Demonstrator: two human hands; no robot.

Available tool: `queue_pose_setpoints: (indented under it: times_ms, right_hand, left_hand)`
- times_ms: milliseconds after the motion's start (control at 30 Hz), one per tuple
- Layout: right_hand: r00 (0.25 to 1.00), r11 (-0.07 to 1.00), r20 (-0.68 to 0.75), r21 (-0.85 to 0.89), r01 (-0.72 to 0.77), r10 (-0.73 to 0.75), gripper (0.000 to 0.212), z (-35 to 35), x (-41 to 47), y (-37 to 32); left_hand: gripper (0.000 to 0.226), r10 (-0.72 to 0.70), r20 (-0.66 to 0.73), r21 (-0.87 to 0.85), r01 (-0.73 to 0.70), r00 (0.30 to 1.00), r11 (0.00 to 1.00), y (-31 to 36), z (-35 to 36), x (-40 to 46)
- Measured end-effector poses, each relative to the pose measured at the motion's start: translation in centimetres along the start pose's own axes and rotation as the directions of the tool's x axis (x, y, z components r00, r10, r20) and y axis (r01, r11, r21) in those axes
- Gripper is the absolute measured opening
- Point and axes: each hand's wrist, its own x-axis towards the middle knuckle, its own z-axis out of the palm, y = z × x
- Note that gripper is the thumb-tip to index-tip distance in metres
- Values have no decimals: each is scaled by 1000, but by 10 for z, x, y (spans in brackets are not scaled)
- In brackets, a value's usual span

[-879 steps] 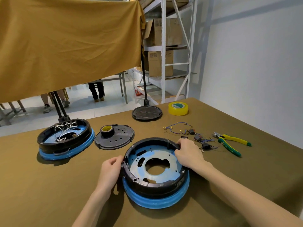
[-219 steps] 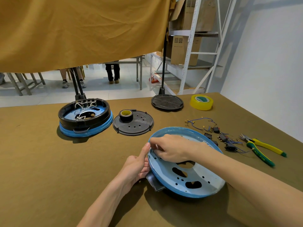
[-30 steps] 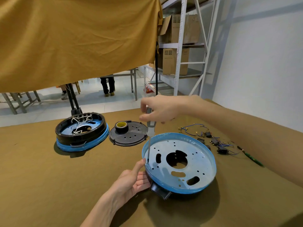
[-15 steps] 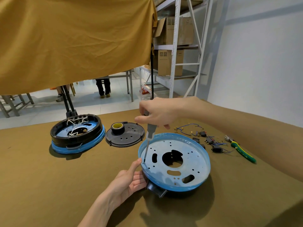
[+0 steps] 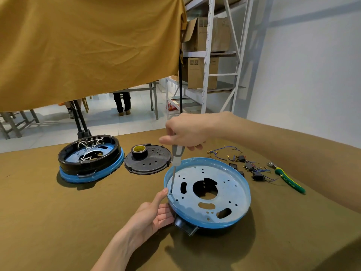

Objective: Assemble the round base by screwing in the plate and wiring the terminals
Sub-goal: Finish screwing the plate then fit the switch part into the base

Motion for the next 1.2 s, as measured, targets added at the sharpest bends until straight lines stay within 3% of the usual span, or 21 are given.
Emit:
queue_pose_setpoints:
  times_ms: [133, 233, 367, 467, 600, 667, 733, 867, 1000, 1100, 1200]
  right_hand:
    - [995, 990, 86, 136, 39, -51, 35, -4, -4, 2]
    - [1000, 999, 2, 30, 14, -14, 35, 1, -2, 1]
    - [996, 990, 75, 131, 43, -53, 33, -4, -4, 4]
    - [1000, 999, 8, 49, 23, -23, 33, 1, -1, 5]
    - [993, 981, 103, 188, 43, -63, 35, -5, -4, 7]
    - [997, 992, 50, 114, 47, -53, 24, -2, -4, 5]
    - [1000, 999, -2, 21, 30, -30, 32, -1, -2, 1]
    - [994, 995, 81, 77, 64, -70, 16, -7, -2, 1]
    - [1000, 999, -12, -37, 26, -27, 38, 2, 2, 4]
    - [994, 991, 96, 123, 47, -59, 34, -7, -4, 8]
    - [999, 999, 35, 39, 25, -26, 36, -3, -4, 7]
  left_hand:
    - [90, 5, -8, 8, -5, 1000, 1000, -1, -1, 3]
    - [90, 0, -12, 13, 0, 1000, 1000, 0, 0, 2]
    - [88, -3, -26, 14, 3, 1000, 1000, 0, 0, 2]
    - [87, -7, -15, 7, 7, 1000, 1000, 0, 0, 2]
    - [91, -4, -19, 0, 4, 1000, 1000, 0, 0, 2]
    - [93, -4, -16, 8, 4, 1000, 1000, 0, -1, 2]
    - [92, -6, -10, 4, 6, 1000, 1000, 0, -1, 2]
    - [91, -10, -27, 1, 10, 1000, 1000, 0, 0, 2]
    - [92, -21, -38, 2, 21, 999, 1000, 2, 1, 2]
    - [90, -15, -44, 5, 16, 999, 1000, 1, 1, 2]
    - [89, -23, -40, 0, 23, 999, 1000, 1, 0, 4]
